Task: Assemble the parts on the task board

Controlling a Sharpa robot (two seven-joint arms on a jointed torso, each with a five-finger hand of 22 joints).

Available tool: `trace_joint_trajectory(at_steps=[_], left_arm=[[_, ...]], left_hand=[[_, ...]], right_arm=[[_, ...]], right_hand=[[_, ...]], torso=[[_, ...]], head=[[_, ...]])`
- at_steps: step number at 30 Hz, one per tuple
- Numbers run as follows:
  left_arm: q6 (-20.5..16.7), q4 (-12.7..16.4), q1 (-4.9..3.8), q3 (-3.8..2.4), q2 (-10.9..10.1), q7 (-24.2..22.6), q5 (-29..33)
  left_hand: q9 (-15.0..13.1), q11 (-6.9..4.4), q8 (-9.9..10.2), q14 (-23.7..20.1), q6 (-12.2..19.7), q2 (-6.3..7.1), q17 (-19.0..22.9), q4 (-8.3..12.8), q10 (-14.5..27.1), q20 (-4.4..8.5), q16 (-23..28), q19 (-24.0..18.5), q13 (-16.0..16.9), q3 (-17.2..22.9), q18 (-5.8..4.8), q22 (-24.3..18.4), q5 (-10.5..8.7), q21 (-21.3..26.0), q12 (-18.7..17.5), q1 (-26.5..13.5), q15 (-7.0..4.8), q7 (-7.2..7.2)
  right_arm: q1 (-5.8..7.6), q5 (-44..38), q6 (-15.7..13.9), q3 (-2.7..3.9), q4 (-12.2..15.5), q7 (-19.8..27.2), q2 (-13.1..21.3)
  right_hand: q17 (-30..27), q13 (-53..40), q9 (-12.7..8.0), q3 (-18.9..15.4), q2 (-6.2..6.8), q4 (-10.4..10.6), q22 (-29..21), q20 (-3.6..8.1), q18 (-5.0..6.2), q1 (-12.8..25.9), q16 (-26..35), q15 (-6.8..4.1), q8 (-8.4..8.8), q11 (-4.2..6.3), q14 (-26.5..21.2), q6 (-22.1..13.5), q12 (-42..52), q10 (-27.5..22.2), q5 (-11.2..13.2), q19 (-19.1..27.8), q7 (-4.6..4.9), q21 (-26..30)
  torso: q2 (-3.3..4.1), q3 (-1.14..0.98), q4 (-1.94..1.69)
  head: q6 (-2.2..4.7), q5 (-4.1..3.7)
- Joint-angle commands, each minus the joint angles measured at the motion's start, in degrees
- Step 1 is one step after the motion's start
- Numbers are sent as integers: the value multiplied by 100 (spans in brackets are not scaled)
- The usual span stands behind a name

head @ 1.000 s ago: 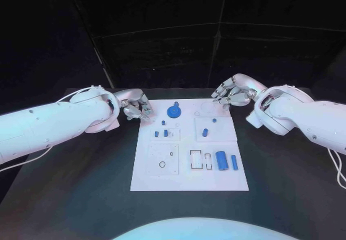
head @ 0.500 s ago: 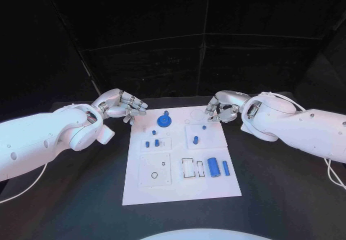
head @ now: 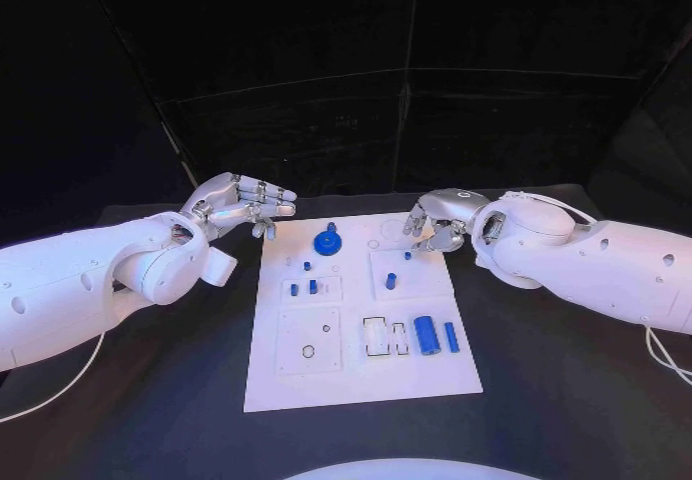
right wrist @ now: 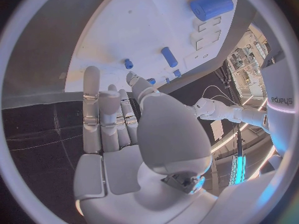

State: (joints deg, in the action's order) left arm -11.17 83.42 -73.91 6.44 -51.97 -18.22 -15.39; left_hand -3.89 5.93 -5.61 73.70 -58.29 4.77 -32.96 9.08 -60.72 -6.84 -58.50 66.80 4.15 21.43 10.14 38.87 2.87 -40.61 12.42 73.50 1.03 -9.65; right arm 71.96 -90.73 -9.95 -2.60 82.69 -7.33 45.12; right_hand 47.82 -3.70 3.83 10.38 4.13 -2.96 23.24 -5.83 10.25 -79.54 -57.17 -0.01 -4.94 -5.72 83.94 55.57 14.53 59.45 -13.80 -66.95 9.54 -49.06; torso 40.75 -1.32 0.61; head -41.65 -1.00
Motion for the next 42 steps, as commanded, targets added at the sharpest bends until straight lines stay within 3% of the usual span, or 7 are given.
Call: trace_joint_trajectory(at_steps=[1,30,32,42], left_arm=[[-42,17,-5,-2,-6,-217,283],[-35,13,-1,-2,25,-270,353],[-31,11,-1,-2,26,-268,353],[-10,4,1,-2,29,-258,354]], left_hand=[[1,20,23,-40,-17,-48,9,-31,-31,10,27,-46,1,6,35,-7,-11,33,35,-12,-3,-42],[-7,23,-1,-71,-57,-94,73,-35,-14,8,71,-55,-3,29,34,-34,-11,72,51,9,0,-41],[-7,23,-1,-71,-57,-94,73,-35,-14,8,71,-55,-3,29,34,-34,-11,72,51,9,0,-41],[-8,23,-4,-76,-63,-100,85,-36,-8,8,78,-57,-5,32,34,-37,-11,78,51,11,1,-41]], right_arm=[[-5,-192,211,2,27,-64,-20],[-163,-262,552,0,-144,-70,-231],[-177,-264,563,0,-157,-69,-243],[-203,-276,506,0,-195,-64,-273]], right_hand=[[206,-6,10,73,27,-6,60,-2,22,40,-220,23,21,12,192,45,6,3,33,57,6,-90],[880,1,16,554,-20,-86,545,-3,1,104,-995,5,0,48,177,338,1,234,16,166,-22,-647],[906,3,14,690,-77,-99,600,2,-1,84,-1044,-6,3,48,168,366,-14,261,211,185,-34,-710],[1048,-5,24,1159,-198,-117,863,13,-25,104,-1233,-20,-28,87,163,530,-31,414,494,199,-52,-957]], torso=[[-1,-1,8],[5,-2,6],[2,-2,4],[-5,0,8]], head=[[-16,24],[-103,69],[-110,76],[-135,92]])
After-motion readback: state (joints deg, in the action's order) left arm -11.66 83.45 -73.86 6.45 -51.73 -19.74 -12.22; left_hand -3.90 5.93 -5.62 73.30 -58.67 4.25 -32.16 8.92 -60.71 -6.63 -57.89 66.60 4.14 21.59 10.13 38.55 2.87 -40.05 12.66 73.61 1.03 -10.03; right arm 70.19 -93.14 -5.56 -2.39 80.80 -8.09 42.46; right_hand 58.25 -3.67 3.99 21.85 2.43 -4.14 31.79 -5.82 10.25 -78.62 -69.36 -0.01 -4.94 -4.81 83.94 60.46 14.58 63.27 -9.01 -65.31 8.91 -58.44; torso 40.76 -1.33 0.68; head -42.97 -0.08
